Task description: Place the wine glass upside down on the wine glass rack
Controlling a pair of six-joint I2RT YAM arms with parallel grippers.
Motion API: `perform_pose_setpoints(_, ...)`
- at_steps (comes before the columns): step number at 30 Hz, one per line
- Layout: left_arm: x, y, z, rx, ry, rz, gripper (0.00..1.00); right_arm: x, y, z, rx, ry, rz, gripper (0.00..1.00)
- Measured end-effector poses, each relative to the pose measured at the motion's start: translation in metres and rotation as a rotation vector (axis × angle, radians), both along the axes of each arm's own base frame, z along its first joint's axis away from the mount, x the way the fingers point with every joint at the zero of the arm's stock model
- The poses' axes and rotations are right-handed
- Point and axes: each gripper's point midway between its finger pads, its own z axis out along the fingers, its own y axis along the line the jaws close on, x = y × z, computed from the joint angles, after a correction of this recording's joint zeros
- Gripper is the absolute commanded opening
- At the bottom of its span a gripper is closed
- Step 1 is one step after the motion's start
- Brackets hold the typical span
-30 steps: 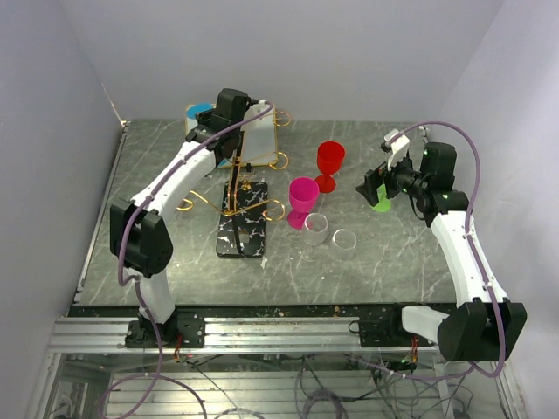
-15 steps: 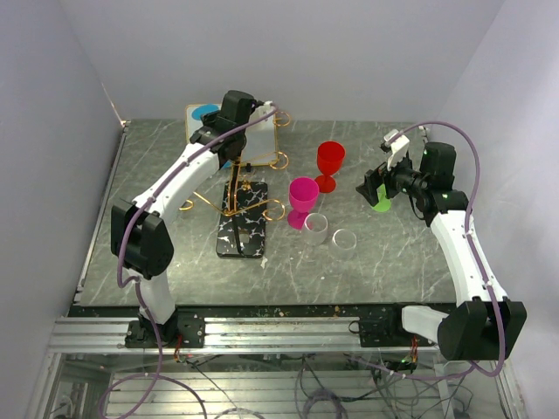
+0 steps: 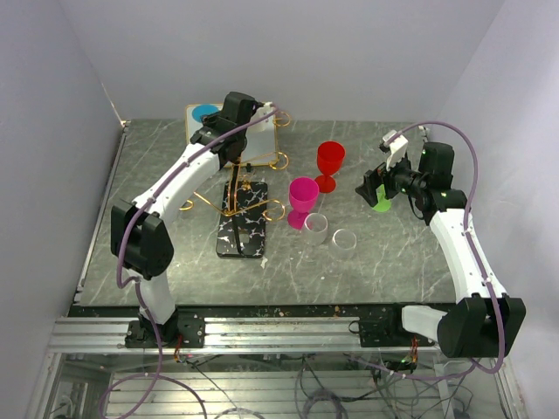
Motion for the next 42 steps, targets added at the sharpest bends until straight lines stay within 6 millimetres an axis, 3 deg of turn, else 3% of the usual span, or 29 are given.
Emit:
perform_pose_setpoints(12,-0.015,-0.002,0.007,-0.068,0.007,-0.010,0.57,0.001,-0.001,0.000,-0.003,-0.001,-0.004,1.00)
perform_pose_setpoints(18,-0.026,-0.005,0.019,-0.160,-0.008,-0.031,0.77,0.009,-0.007,-0.002,-0.012,-0.011,-0.054,0.99)
perform_pose_setpoints(22,-0.040,-0.008,0.035,-0.268,-0.033,-0.057,0.86,0.023,-0.009,-0.005,-0.033,-0.014,-0.108,0.97)
perform_pose_setpoints(26,-0.059,-0.010,0.056,-0.397,-0.074,-0.095,0.98,0.041,0.003,-0.007,-0.057,-0.005,-0.125,0.92)
perform_pose_setpoints(32,-0.091,-0.011,0.074,-0.558,-0.110,-0.145,1.00,0.084,0.015,0.008,-0.057,-0.005,-0.176,0.78)
perform_pose_setpoints(36,-0.108,-0.009,0.073,-0.608,-0.110,-0.162,0.99,0.109,0.023,0.013,-0.063,0.009,-0.218,0.70)
perform_pose_setpoints(42,-0.120,-0.002,0.068,-0.638,-0.106,-0.166,0.99,0.139,0.041,0.001,-0.077,0.076,-0.252,0.61)
